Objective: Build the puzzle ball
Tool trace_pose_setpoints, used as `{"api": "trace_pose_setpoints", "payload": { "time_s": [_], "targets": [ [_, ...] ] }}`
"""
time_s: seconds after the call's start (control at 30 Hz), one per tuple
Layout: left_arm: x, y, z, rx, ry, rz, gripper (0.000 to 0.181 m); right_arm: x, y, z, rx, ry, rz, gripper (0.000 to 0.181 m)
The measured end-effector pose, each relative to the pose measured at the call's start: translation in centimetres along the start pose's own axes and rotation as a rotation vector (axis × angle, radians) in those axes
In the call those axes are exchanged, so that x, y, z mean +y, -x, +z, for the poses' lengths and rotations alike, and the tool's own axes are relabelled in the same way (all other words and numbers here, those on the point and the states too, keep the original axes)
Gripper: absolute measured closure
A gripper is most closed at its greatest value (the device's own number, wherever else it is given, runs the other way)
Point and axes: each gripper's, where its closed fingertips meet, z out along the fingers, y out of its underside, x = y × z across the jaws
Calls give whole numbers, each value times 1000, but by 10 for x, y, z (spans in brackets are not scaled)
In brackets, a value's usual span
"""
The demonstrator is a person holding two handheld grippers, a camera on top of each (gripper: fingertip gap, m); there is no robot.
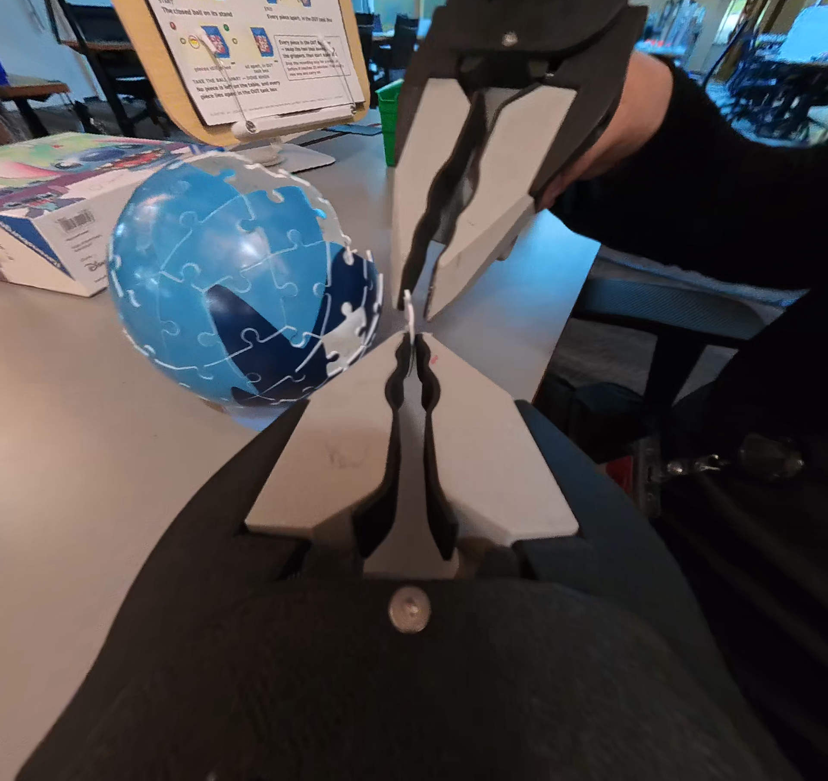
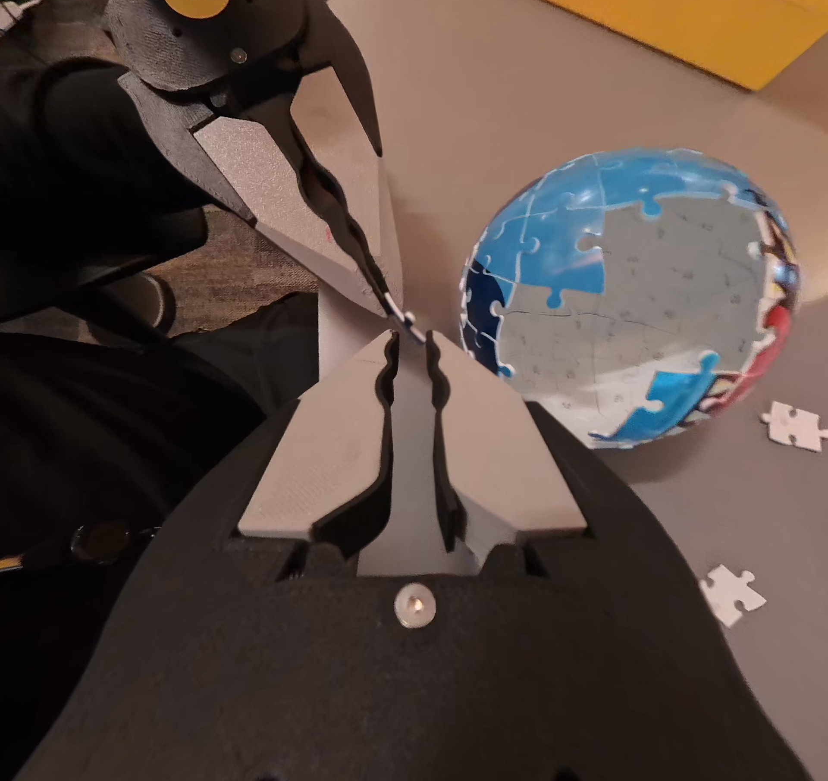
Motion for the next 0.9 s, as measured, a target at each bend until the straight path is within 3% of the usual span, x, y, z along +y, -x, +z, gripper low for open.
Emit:
{"api": "trace_pose_setpoints", "payload": {
  "time_s": [0.1, 0.23, 0.33, 0.5, 0.73, 0.9],
  "targets": [
    [-10, 7, -6, 8, -53, -50, 181, 0, -5, -12, 45, -53, -26, 161],
    [-5, 10, -6, 56, -21, -116, 181, 1, -25, -30, 155, -142, -68, 142],
    [-5, 10, -3, 76, -9, -134, 181, -2, -24, -27, 96, -189, -30, 135],
    [7, 16, 0, 68, 82, -166, 181, 0, -26, -7, 28, -152, 15, 139],
    [8, 19, 3, 97, 103, -202, 181, -7, -23, 4, -112, -153, 57, 143],
    [6, 23, 1, 103, 89, -219, 181, -8, -20, 9, -210, -132, 74, 162]
  ]
}}
